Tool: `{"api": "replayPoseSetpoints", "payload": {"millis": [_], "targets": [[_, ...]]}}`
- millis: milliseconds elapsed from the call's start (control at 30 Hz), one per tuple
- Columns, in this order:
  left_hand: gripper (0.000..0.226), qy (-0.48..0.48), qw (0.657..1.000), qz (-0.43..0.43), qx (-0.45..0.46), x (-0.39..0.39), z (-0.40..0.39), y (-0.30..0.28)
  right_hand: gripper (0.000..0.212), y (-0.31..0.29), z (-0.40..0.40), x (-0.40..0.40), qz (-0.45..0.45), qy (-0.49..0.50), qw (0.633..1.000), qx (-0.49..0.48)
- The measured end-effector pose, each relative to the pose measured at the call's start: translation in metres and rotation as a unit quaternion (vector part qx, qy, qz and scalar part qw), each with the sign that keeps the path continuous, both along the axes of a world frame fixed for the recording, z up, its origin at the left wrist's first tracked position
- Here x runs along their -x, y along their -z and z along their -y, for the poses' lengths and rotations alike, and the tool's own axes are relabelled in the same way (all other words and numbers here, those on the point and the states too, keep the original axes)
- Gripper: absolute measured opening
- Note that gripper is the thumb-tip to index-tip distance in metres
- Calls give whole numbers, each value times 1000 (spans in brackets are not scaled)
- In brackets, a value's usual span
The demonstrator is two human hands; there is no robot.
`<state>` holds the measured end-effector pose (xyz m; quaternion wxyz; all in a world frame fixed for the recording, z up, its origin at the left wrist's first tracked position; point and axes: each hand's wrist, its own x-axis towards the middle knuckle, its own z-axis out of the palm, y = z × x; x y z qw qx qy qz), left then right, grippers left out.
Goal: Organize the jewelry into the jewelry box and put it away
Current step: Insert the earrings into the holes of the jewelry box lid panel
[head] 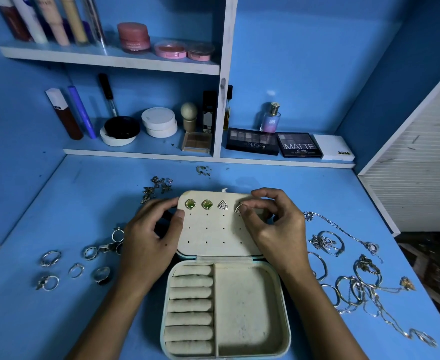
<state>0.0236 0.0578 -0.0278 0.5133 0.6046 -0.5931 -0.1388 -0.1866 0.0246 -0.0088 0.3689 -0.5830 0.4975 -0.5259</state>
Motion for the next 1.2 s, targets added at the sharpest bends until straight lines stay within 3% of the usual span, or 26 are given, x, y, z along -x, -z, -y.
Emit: {"api": "replayPoseSetpoints", "payload": {"millis": [167,300,400,567,767,1200], "targets": [[22,1,1000,-1,2,0,0,0,23,9,6,0,-70,53,995,43],[22,0,1000,-1,-2,0,0,0,19,13,9,3,-55,80,995,29],[22,1,1000,-1,-2,1,0,-1,30,13,10,4,-18,62,998,-16],[22,1,1000,-2,-1,1,-1,-1,44,12,15,3,-51,27,997,-47],[23,3,1000,-9,-5,1,-2,-2,29,16,19,4,-49,10,997,-59],[12,-21,999,-5,-31,1,3,-3,50,29,28,4,-67,-6,992,-103]]}}
